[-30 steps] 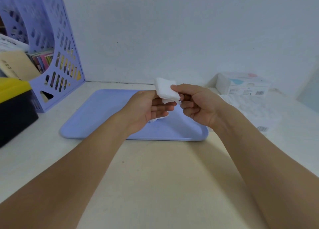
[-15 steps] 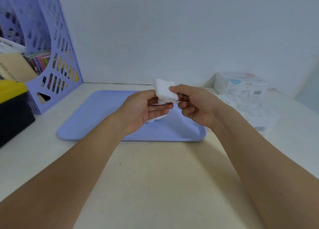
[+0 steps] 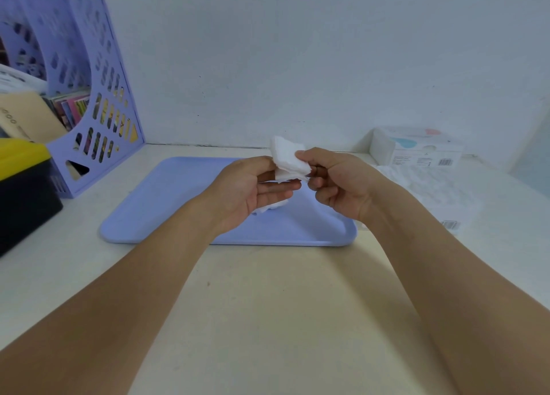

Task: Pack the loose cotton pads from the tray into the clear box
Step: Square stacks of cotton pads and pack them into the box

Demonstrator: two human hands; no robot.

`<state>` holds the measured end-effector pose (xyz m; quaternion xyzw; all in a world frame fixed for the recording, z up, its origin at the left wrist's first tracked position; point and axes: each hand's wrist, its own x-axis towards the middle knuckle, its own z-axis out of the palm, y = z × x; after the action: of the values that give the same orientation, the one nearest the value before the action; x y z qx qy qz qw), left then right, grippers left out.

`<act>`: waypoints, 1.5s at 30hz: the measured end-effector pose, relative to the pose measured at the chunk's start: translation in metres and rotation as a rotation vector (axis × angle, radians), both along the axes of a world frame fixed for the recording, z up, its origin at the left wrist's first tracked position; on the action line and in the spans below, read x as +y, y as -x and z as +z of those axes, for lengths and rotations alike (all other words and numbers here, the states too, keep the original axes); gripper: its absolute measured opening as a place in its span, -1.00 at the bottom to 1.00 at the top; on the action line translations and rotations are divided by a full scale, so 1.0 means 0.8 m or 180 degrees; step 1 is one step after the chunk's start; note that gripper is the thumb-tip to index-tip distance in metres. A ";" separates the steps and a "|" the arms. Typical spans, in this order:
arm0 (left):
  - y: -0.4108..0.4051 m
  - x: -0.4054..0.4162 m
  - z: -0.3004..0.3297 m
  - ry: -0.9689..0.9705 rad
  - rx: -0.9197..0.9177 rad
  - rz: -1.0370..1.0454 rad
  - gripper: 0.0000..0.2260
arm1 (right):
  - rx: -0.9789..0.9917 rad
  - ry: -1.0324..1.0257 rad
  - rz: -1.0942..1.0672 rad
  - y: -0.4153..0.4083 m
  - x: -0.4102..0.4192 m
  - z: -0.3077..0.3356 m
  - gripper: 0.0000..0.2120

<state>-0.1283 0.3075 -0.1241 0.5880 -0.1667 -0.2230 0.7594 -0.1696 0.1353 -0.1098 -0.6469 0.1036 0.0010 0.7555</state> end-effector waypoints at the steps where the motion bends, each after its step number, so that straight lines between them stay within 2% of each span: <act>1: 0.000 0.000 0.000 -0.0006 0.0001 0.0001 -0.75 | 0.0006 0.0008 -0.0009 0.000 0.000 0.000 -0.85; 7: 0.001 -0.001 0.002 -0.0060 -0.0012 0.0055 -0.72 | -0.0092 0.0265 -0.0053 0.002 0.001 0.001 -0.84; 11: 0.000 -0.003 0.005 -0.0137 0.0208 0.0014 -0.45 | -0.0374 0.0938 -0.0154 0.000 0.001 -0.002 -0.77; 14: 0.002 -0.003 0.002 -0.0117 0.0056 0.0060 -0.64 | -0.0582 0.1184 -0.0206 0.000 0.005 -0.002 -0.81; 17: 0.000 -0.002 -0.001 0.0184 0.0224 -0.0011 -0.79 | -0.0655 0.0936 -0.0293 0.002 0.005 0.004 -0.80; 21: -0.005 0.002 -0.002 0.0590 0.0565 -0.0179 -0.74 | -0.0477 0.0841 -0.0033 0.003 -0.003 0.005 -0.84; 24: -0.006 0.001 -0.004 0.0612 0.0593 -0.0231 -0.72 | -0.0429 0.0732 0.0178 0.003 -0.003 0.001 -0.86; 30: -0.005 0.000 -0.004 0.0530 0.0381 -0.0261 -0.73 | -0.0402 0.0765 0.0244 0.006 -0.011 0.003 -0.66; 35: -0.003 -0.002 -0.005 0.0372 0.0166 -0.0158 -0.78 | -0.0468 0.0962 0.0338 0.008 -0.015 0.002 -0.90; 45: -0.007 -0.002 -0.006 0.0331 0.0149 -0.0103 -0.79 | -0.0440 0.0879 0.0272 0.006 -0.017 0.001 -0.83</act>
<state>-0.1223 0.3063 -0.1293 0.5397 -0.1696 -0.2400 0.7889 -0.1748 0.1220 -0.1087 -0.7470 0.0228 -0.0257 0.6640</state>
